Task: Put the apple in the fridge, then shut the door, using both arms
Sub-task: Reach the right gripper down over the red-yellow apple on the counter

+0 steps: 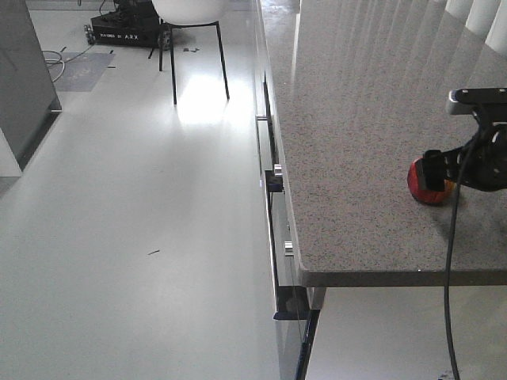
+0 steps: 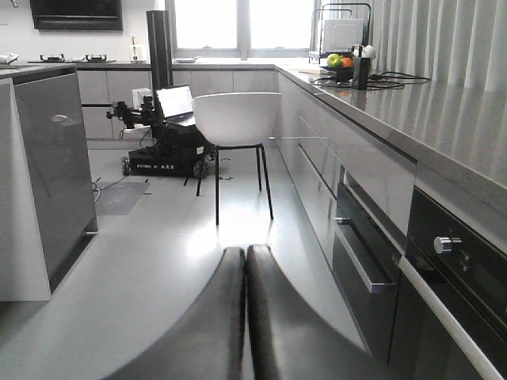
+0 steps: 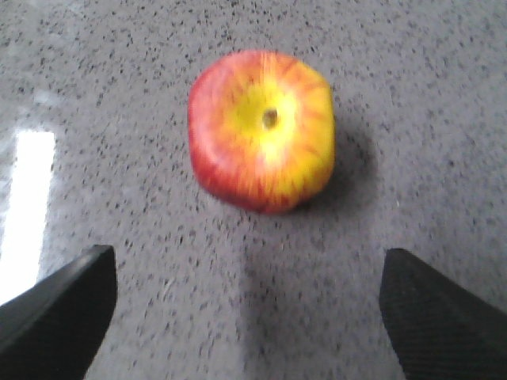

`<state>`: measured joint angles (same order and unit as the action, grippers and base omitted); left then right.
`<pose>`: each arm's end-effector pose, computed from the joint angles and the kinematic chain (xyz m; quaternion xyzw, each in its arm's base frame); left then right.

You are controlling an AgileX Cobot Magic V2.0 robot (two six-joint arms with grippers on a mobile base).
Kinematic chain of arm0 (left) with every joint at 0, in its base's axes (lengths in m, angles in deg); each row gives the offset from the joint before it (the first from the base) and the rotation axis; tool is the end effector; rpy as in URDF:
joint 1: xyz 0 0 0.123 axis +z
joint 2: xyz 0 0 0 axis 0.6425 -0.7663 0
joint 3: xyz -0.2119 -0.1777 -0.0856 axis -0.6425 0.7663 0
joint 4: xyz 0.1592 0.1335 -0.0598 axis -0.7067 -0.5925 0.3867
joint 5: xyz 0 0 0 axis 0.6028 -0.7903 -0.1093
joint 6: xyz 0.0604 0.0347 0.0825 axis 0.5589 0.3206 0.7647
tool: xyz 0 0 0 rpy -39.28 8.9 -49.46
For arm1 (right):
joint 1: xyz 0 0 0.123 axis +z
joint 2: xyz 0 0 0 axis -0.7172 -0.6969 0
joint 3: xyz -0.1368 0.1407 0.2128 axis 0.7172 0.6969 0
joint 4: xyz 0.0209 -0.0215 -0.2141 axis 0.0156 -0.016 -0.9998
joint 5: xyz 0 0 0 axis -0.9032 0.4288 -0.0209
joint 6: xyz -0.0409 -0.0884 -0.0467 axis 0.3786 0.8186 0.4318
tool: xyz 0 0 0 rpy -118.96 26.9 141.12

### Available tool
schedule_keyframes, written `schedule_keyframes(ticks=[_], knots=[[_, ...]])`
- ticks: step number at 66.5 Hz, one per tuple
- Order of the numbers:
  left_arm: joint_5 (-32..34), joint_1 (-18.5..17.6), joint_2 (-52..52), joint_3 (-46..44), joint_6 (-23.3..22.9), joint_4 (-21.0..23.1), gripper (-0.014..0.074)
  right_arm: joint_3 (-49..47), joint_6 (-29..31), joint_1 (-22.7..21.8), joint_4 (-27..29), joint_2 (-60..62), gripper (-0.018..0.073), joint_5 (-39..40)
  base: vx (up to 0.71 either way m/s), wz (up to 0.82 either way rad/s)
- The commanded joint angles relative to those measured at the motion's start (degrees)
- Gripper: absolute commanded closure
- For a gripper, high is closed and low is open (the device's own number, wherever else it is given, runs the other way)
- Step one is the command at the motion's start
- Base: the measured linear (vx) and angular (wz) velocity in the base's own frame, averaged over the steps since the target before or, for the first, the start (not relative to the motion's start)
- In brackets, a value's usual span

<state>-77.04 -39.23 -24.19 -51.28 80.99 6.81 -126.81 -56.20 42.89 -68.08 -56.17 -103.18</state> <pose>0.0328 0.0004 0.2004 -0.0346 0.7033 -0.0257 0.7096 0.3374 -0.0156 0.2709 -0.0101 0.9594 -0.0088 0.2816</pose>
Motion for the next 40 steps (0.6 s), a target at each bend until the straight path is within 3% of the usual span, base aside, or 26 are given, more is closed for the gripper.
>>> schedule_keyframes(ticks=[1, 30, 40], knots=[[4.6, -0.3, 0.9, 0.8, -0.3, 0.0, 0.0603, -5.0, 1.2, -0.4, -0.5, -1.0, -0.008, 1.4, 0.0, 0.0], [4.6, -0.3, 0.9, 0.8, -0.3, 0.0, 0.0603, -14.3, 2.4, -0.4, -0.6, -12.8, -0.0049, 2.7, 0.0, 0.0], [4.6, -0.3, 0.9, 0.8, -0.3, 0.0, 0.0603, -15.1, 2.4, -0.4, -0.6, -14.4, 0.0032, 3.0, 0.0, 0.0]])
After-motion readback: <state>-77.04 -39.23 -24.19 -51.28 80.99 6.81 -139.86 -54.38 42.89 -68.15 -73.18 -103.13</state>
